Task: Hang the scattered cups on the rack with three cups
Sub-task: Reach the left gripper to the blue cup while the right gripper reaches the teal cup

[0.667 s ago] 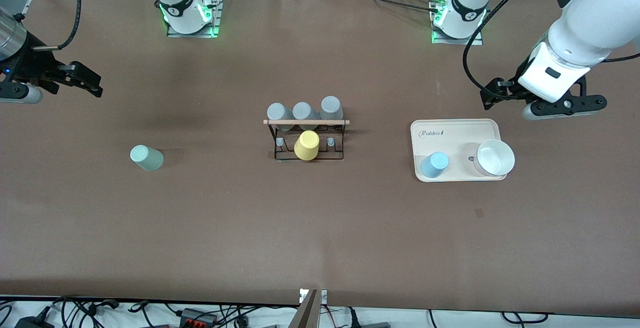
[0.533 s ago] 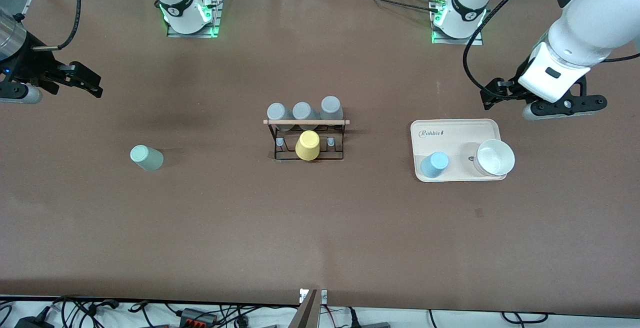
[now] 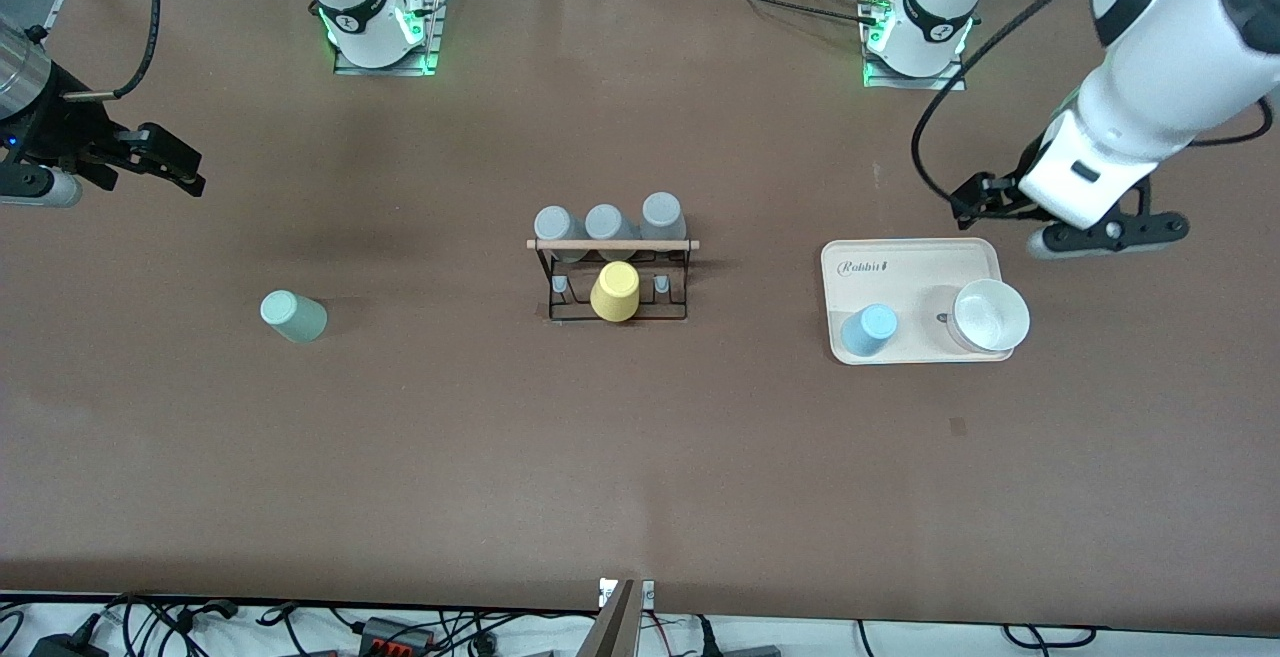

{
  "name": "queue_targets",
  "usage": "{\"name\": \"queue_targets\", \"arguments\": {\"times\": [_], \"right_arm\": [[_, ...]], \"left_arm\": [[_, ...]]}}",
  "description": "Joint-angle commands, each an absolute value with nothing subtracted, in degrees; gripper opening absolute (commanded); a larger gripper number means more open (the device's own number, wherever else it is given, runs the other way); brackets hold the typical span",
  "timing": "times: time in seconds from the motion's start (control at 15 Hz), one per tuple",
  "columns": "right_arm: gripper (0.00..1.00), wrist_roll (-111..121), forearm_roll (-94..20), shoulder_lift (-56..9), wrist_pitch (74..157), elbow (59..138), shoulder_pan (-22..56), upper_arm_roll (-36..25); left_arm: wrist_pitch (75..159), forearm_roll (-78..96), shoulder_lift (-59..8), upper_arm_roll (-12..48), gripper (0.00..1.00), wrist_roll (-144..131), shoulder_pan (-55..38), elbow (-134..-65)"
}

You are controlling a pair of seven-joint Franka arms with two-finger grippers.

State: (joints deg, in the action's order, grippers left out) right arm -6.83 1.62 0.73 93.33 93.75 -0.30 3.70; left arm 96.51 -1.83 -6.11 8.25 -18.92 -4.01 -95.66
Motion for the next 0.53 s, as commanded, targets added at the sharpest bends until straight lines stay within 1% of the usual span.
{"name": "queue_targets", "arguments": {"times": [0.0, 0.13, 0.33, 0.47], "right_arm": [[1.0, -6.86, 0.88, -0.26, 92.64, 93.43, 0.44, 3.08], [1.0, -6.86, 0.97, -2.1, 93.07, 93.51, 0.27, 3.08], [1.0, -6.33, 1.67, -7.63, 95.26, 93.52, -0.26, 2.81], [1.0, -6.33, 2.8, -11.32, 98.07, 94.3, -0.87, 2.81]], "left_arm": [[102.45, -3.51, -15.26, 8.44, 1.0, -18.72, -4.92, -93.96], [107.64, -3.95, -20.81, 8.44, 1.0, -18.9, -5.62, -94.04], [109.51, -5.0, -25.12, 8.35, 1.0, -18.9, -6.5, -93.96], [112.74, -10.0, -28.81, 8.52, 1.0, -19.42, -7.12, -94.56]]}}
